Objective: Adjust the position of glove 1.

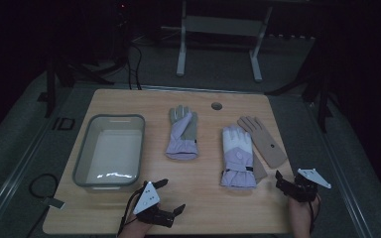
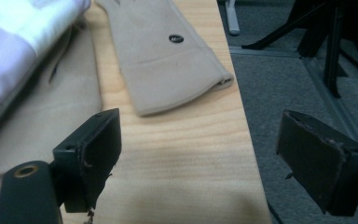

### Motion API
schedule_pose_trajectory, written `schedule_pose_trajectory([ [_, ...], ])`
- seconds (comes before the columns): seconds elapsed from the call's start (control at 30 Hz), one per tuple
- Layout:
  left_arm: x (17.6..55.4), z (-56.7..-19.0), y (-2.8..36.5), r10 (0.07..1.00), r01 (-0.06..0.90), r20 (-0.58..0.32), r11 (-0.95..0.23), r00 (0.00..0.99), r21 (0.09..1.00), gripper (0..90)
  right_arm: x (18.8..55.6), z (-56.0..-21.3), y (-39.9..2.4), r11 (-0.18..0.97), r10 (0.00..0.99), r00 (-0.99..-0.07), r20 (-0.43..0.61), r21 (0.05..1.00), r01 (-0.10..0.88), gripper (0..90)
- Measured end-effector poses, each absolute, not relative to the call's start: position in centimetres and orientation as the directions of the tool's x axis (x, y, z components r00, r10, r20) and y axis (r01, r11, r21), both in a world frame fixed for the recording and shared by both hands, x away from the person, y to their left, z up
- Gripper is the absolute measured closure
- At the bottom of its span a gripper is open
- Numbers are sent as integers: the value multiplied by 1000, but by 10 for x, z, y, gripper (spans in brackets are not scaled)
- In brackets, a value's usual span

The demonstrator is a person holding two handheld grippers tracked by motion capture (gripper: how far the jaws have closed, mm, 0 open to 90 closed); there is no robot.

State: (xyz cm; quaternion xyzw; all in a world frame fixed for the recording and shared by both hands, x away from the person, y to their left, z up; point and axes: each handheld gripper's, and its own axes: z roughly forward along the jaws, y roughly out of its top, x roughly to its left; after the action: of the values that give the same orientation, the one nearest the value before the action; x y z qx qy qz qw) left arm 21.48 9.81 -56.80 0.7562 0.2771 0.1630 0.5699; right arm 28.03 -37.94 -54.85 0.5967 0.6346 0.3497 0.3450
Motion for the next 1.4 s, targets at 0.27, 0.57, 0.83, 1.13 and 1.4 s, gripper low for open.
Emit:
schedule_pose_trajectory([
  [0.27, 215, -568, 97, 597, 228, -60, -210, 800, 951, 18, 290, -530, -370, 99, 994, -90, -58, 831, 548, 122],
  [0.57, 214, -568, 96, 591, 217, -50, -216, 805, 952, 17, 318, -489, -344, 114, 976, -216, 20, 799, 590, 140],
  [0.83, 214, -568, 96, 587, 216, -49, -219, 808, 951, 17, 337, -451, -312, 148, 951, -308, 24, 838, 525, 111],
  [1.13, 214, -568, 97, 586, 222, -56, -215, 808, 951, 17, 366, -425, -271, 194, 909, -414, 45, 835, 515, 184],
  [1.4, 213, -568, 96, 583, 214, -49, -217, 811, 952, 17, 385, -416, -232, 249, 880, -475, 23, 829, 501, 208],
])
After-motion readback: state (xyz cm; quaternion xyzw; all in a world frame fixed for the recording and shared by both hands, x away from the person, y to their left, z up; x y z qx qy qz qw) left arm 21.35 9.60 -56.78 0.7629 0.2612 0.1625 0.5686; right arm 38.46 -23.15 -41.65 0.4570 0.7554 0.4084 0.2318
